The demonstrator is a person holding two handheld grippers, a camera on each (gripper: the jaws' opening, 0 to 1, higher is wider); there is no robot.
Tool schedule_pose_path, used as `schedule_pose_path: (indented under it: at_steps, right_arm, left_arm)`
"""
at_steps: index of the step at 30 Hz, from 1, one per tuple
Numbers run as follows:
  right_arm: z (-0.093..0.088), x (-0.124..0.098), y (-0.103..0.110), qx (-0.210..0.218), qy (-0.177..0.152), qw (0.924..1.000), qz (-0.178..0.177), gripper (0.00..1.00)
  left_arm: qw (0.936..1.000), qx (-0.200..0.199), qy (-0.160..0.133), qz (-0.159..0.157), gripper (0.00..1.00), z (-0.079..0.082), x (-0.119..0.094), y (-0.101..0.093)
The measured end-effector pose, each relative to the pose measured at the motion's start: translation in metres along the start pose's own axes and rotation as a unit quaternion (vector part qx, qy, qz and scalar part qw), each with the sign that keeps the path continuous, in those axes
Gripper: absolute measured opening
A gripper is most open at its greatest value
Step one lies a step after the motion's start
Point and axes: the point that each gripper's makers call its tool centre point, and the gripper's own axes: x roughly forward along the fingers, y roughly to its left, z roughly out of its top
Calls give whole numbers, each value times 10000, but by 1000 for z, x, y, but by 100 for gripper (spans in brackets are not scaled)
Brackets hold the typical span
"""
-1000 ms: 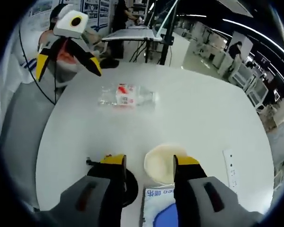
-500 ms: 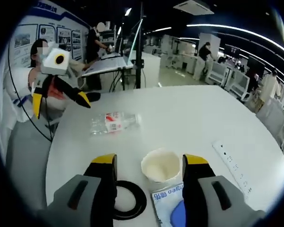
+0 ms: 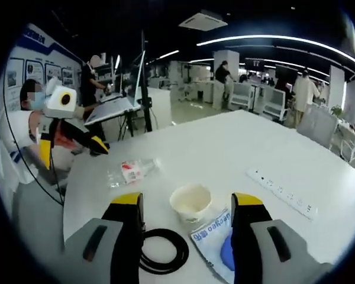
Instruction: Arrange the tabletop items into an orderly group along one side of the table until the central work area is clear of visible clutter.
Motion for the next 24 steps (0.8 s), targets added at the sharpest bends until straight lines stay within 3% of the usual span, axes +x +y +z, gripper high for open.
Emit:
schedule_pose_path:
  at_steps: [14, 24]
  right_arm:
    - [-43, -33, -6, 664, -17, 9960, -602, 57]
    - [-86, -44, -2, 1111, 172, 9889, -973, 60]
  left_arm:
    - [9990, 253, 272, -238, 85, 4, 28, -11]
    - [9968, 438, 586, -335, 84, -5, 49, -13]
